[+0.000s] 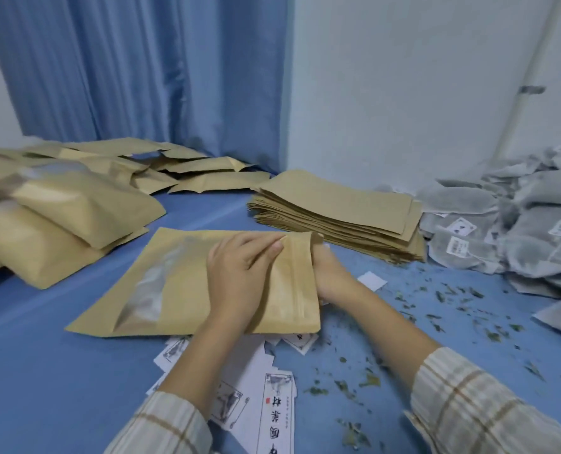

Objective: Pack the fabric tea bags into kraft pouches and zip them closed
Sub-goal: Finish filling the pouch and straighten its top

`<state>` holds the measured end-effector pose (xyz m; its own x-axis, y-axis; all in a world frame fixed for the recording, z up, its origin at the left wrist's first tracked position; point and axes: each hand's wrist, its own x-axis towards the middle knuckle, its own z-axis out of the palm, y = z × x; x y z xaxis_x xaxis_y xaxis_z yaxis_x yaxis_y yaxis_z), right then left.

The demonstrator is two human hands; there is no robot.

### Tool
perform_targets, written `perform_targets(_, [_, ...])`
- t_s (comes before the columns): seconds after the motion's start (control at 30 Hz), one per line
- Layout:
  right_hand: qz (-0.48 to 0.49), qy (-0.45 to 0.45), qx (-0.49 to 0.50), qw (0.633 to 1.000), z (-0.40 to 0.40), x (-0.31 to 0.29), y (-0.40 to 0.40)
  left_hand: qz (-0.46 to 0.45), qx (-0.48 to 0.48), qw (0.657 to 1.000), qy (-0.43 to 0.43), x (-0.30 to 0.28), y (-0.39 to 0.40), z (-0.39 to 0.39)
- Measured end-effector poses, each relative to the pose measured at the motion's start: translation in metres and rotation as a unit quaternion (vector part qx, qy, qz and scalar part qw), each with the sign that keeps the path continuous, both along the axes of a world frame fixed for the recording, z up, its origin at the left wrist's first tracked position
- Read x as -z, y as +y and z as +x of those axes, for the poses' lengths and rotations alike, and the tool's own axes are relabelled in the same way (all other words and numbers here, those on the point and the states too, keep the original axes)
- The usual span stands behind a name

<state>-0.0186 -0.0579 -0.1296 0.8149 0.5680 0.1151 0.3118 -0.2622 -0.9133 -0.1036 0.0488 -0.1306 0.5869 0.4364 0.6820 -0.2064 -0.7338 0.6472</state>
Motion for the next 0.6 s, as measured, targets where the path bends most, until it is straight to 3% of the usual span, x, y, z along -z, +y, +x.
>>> perform_targets(0.1, [0.022, -0.134, 0.065, 0.989, 0.025, 0.008, -0.046, 0.005, -0.002, 1.000, 0.007, 0.001, 0.003, 0.005])
perform_targets(0.2, [-0.160, -0.204, 0.085, 0.962, 0.047, 0.016, -0.090, 0.007, -0.002, 1.000, 0.005, 0.005, 0.004, 0.009])
perform_targets(0.27, [-0.307, -0.200, 0.075, 0.927, 0.054, 0.027, -0.108, 0.018, -0.006, 1.000, 0.011, 0.009, 0.003, 0.010])
perform_targets(0.33, [-0.361, -0.200, 0.074, 0.908, 0.054, 0.039, -0.112, 0.034, -0.008, 0.999, 0.021, 0.012, 0.001, 0.011])
perform_targets(0.4, [-0.319, -0.210, 0.085, 0.920, 0.053, 0.041, -0.109, 0.054, -0.009, 0.998, 0.033, 0.015, 0.000, 0.012])
perform_targets(0.53, [-0.151, -0.146, 0.136, 0.968, 0.055, 0.040, -0.105, 0.060, -0.013, 0.997, 0.037, 0.019, -0.002, 0.013])
perform_targets(0.6, [-0.022, -0.050, 0.155, 0.986, 0.053, 0.036, -0.107, 0.046, -0.014, 0.998, 0.028, 0.019, -0.002, 0.013])
